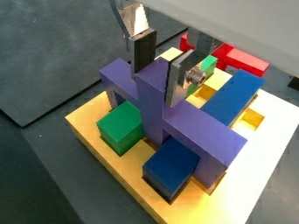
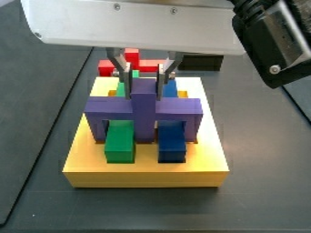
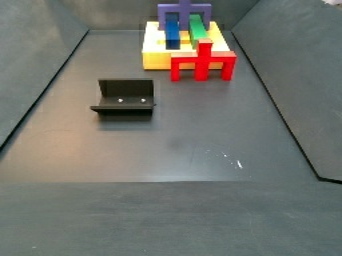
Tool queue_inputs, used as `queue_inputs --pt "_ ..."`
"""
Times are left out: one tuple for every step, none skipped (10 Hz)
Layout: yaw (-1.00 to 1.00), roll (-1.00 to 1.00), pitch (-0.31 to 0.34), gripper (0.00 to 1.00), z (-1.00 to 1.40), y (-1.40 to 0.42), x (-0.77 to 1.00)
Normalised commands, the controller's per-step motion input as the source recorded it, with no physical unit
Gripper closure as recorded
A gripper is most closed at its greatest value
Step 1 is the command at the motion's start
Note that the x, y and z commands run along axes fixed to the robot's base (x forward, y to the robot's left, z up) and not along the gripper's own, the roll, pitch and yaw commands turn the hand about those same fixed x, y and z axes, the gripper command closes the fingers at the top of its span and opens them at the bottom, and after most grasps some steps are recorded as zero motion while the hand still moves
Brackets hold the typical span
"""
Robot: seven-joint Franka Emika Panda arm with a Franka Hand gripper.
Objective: Pick up the purple object. Move up. Move to above the board. Insert the purple object.
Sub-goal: Insert the purple object.
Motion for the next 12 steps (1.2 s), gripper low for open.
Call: queue_inputs --pt "0.0 -0.07 -0.033 1.0 0.0 0.0 0.13" --pt "0.0 -0.13 -0.06 1.0 0.0 0.0 0.13" --pt "0.0 -0.12 -0.123 1.0 -0.07 0.0 0.0" --pt "0.0 -0.11 -0.131 1.0 -0.14 0.01 0.0" --pt "0.0 -0.06 -0.129 1.0 -0.24 0.0 0.0" --pt "0.0 -0.04 -0.116 1.0 -0.25 0.01 -0.05" --pt "0.0 -0.05 -0.103 1.0 -0.2 0.05 -0.06" --pt "0.0 -0.01 -0.129 1.0 -0.32 0.01 -0.05" --pt "0.0 -0.02 -0.099 1.0 -0.41 0.04 0.0" --pt "0.0 0.0 -0.081 1.0 -0.48 0.01 0.0" --pt "0.0 0.0 -0.027 1.0 -0.47 0.0 0.0" --pt "0.0 0.0 0.0 1.0 -0.12 0.03 0.0"
